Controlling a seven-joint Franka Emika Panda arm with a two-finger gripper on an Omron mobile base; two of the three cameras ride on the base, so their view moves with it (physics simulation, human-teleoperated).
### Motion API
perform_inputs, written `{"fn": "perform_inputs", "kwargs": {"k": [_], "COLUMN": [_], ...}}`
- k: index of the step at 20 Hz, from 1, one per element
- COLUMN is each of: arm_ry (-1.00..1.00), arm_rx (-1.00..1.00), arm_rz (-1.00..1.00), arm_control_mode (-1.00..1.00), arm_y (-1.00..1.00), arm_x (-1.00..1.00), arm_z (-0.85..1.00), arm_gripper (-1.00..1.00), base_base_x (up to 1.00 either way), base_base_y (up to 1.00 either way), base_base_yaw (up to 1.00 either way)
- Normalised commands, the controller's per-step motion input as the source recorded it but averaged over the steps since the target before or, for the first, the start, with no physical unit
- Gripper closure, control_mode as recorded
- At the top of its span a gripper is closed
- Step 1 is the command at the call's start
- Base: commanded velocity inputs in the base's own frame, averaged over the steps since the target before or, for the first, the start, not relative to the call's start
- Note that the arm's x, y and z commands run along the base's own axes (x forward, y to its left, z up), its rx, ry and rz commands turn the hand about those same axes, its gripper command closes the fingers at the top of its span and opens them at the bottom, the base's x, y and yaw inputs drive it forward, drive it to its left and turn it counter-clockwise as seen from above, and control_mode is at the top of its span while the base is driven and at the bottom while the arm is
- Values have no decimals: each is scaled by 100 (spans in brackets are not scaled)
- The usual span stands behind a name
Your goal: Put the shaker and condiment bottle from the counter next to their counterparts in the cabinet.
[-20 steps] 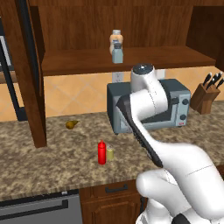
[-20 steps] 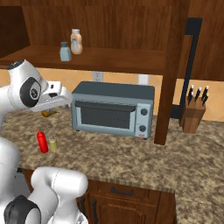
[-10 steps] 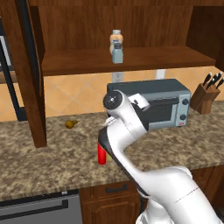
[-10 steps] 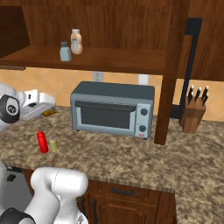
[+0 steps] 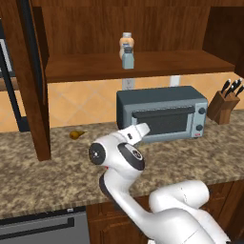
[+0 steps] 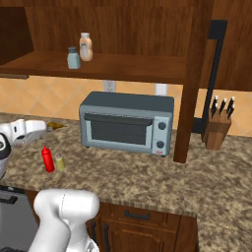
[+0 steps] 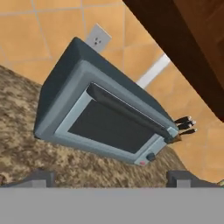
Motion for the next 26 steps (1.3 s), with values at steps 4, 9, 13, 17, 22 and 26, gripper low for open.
{"fn": "perform_inputs", "kwargs": {"k": [4,9,13,17,22,26], "arm_ry": [-31,-41,-25,-18,-12,-25], "arm_rx": [-22,-16,-8,1,9,3], "arm_rz": [-6,-4,-1,-1,-5,0], "arm_control_mode": [-100,-100,-100,-100,-100,-100], "arm_y": [39,58,56,7,-4,14], "arm_x": [-4,-30,-11,0,-9,-27], "arm_z": [-34,-4,-10,-29,-2,0], "arm_gripper": [-100,-100,-100,-100,-100,-100], "base_base_x": [0,0,0,0,0,0], "base_base_y": [0,0,0,0,0,0], "base_base_yaw": [0,0,0,0,0,0]}}
